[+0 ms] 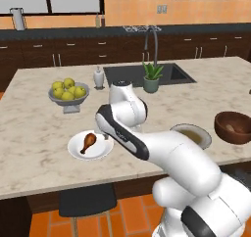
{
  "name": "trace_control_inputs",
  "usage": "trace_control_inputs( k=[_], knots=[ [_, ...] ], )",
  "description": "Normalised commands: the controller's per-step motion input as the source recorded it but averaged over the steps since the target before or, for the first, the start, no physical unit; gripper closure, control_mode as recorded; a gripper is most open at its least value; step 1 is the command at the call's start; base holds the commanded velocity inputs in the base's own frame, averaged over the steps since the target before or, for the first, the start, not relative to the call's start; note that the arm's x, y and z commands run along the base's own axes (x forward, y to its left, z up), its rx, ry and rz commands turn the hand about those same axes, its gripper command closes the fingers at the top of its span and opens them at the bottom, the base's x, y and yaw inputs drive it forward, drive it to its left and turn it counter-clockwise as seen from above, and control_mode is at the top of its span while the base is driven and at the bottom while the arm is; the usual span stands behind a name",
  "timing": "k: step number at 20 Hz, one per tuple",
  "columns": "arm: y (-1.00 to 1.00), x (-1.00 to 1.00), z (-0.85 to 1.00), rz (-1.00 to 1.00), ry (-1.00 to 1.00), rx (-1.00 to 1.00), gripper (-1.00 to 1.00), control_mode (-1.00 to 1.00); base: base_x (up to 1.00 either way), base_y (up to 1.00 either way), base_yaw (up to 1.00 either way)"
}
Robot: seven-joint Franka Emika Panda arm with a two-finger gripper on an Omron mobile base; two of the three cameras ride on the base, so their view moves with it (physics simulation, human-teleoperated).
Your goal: Pick the chicken drumstick and sweet potato from their plates and place them in the bowl. Then put the bowl in the fridge.
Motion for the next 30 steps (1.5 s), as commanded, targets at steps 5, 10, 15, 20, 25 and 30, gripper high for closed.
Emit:
trace_control_inputs(
  k=[5,10,15,20,25,30],
  knots=[
    [0.34,0.55,-0.11,-0.03,-0.04,0.04,-1.0,-1.0,0.0,0.0,0.0],
    [0.14,0.29,-0.21,0.0,-0.01,0.04,-1.0,-1.0,0.0,0.0,0.0],
    [0.3,0.23,-0.22,0.0,0.0,0.0,-1.0,-1.0,0.0,0.0,0.0],
    [0.23,0.46,-0.22,0.0,0.0,-0.03,-1.0,-1.0,0.0,0.0,0.0],
    [0.08,0.28,-0.25,0.0,0.0,0.0,-1.0,-1.0,0.0,0.0,0.0],
    [0.23,0.34,-0.28,0.0,0.0,0.0,-1.0,-1.0,0.0,0.0,0.0]
  ],
)
